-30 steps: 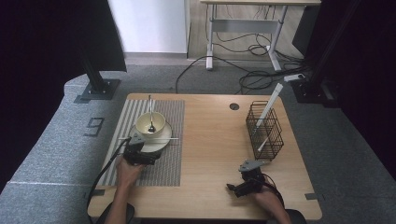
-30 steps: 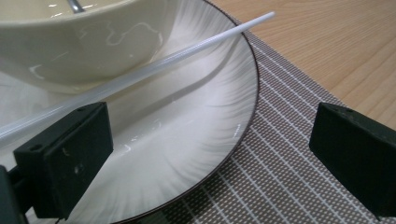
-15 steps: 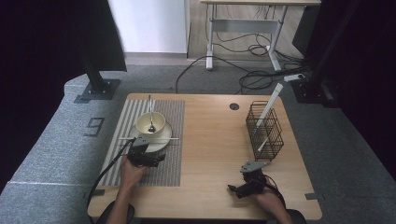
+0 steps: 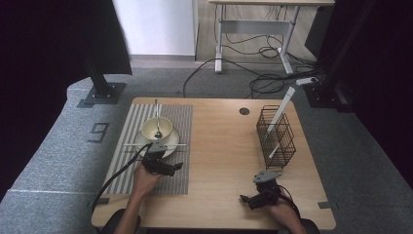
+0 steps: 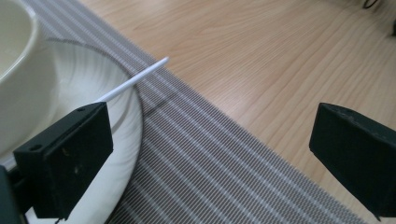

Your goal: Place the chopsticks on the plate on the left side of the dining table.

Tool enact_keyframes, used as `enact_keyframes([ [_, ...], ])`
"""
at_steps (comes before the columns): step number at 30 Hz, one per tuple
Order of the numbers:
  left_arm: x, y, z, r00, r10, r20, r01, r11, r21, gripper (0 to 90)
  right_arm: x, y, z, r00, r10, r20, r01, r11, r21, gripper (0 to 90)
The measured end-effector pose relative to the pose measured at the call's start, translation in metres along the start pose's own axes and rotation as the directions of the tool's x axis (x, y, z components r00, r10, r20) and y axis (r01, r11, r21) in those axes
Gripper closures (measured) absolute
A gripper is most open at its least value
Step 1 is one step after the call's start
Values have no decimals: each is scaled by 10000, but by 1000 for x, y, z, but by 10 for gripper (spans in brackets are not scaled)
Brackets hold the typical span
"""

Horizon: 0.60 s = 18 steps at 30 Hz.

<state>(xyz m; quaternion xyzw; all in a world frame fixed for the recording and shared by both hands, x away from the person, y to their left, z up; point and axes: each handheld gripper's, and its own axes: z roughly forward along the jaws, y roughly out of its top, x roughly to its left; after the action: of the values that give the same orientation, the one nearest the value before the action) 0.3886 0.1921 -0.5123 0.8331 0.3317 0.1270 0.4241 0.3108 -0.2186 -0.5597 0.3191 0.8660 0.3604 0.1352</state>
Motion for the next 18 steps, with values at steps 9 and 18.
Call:
enact_keyframes([
  [9,-17,18,10,9972,38,746,-32,10000,-70,0,2,-7,-7,9997,190,162,-190,9998,-15,0],
  [18,-44,49,20,9914,541,1190,-553,9984,70,0,5,-13,-12,9987,388,344,-387,9992,-29,0],
])
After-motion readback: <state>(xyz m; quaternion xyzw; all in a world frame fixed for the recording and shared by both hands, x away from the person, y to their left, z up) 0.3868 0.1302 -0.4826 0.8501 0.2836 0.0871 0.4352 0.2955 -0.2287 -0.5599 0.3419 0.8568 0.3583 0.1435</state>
